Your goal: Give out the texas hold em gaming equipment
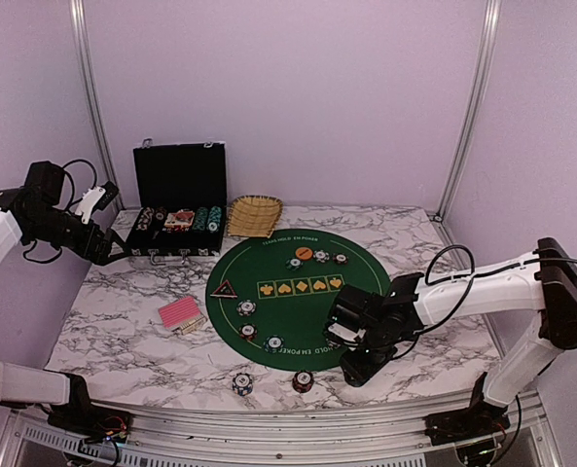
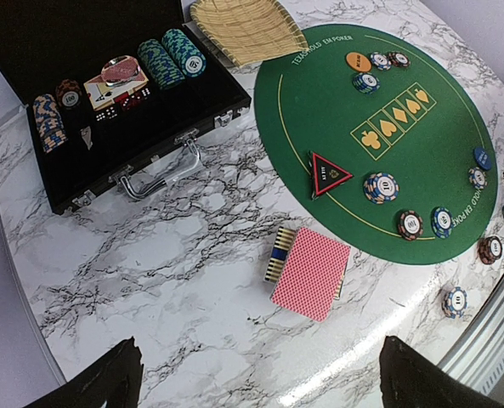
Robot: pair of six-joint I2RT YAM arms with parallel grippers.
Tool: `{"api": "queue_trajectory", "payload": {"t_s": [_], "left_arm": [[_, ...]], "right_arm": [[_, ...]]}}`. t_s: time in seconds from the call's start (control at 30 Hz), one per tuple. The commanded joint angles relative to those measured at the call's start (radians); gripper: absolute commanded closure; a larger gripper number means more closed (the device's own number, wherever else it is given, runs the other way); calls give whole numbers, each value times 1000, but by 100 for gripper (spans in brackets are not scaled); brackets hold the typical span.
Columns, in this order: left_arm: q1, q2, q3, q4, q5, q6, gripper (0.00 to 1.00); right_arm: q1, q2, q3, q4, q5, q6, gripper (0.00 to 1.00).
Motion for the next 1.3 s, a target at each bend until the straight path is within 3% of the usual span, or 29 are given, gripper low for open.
{"api": "queue_trajectory", "payload": {"t_s": [0.0, 0.37, 0.63, 0.97, 1.27], "left_arm": [[-3, -1, 17, -28, 20, 10, 1], [-3, -7, 16, -28, 15, 11, 1], [-2, -8, 20, -27, 14, 11, 1], [-3, -18, 12, -28, 6, 14, 1], [-3, -19, 6, -28, 10, 21, 1]], "right_arm": [[12, -27, 55, -45, 17, -1, 55], [9, -36, 127, -113, 67, -19, 79], [-128, -40, 217, -148, 133, -83, 82], [-377, 97, 252, 13, 183, -139, 82], [-418, 206, 238, 98, 170, -138, 81]]}}
